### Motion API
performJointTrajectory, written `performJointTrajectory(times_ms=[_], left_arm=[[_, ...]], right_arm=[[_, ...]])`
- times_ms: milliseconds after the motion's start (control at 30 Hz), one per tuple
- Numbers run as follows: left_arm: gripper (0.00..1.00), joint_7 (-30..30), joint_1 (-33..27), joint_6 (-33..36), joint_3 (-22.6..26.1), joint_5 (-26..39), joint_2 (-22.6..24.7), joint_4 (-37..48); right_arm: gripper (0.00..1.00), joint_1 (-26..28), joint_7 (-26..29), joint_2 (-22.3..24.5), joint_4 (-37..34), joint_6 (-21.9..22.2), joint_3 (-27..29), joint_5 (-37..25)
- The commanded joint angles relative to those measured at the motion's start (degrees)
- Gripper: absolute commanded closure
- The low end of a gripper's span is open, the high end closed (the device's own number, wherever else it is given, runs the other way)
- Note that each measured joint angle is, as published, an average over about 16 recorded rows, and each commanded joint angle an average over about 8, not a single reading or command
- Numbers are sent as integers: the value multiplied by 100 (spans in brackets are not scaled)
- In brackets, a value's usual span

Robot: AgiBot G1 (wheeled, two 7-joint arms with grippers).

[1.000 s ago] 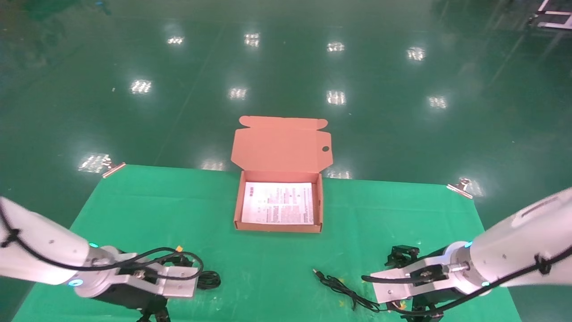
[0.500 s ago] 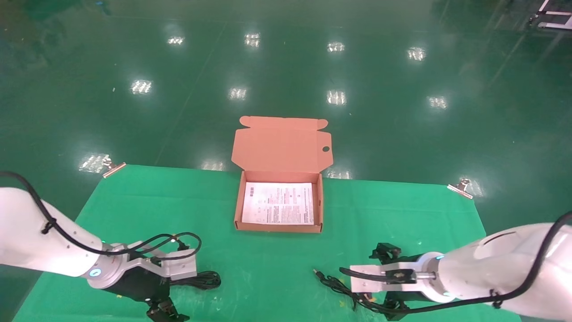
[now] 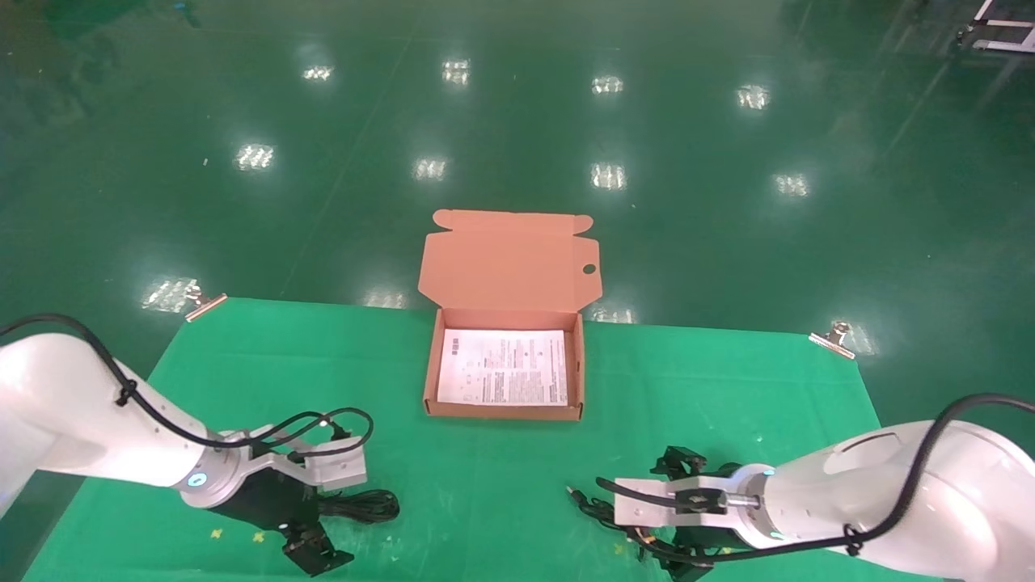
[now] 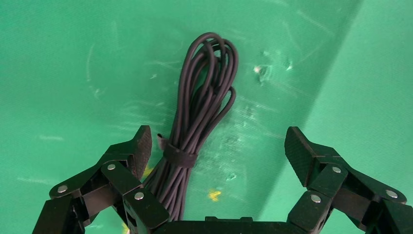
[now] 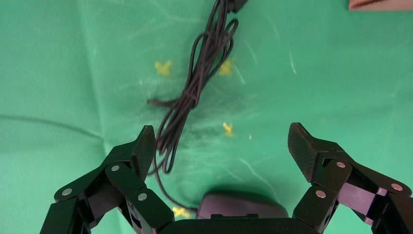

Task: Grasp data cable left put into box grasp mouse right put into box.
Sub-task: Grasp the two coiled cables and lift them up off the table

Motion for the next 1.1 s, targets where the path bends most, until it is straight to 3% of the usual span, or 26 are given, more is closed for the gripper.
performJointTrajectory(times_ms=[33,333,367,400,600,633,667,1100], left_arm=[[0,81,-36,-41,4,8,59,150],[0,414,-113,-172,-11,-15,183,682],[0,444,-121,-179,-13,-20,193,728],[7,467,-127,-183,-15,-23,200,762],[82,573,-173,-216,-24,-33,257,969],[94,578,-176,-220,-24,-33,261,983],[100,584,-181,-225,-25,-34,266,1000],[100,551,-165,-205,-23,-38,240,912]], right_arm=[[0,-4,-47,-46,-93,35,5,49],[0,-41,-231,-251,-483,113,-39,123],[8,-47,-247,-272,-526,110,-47,127],[21,-49,-259,-289,-560,106,-55,128],[96,-103,-317,-391,-732,107,-79,172],[100,-109,-320,-398,-742,108,-80,177],[100,-117,-324,-407,-754,109,-81,184],[100,-87,-309,-367,-700,100,-80,163]])
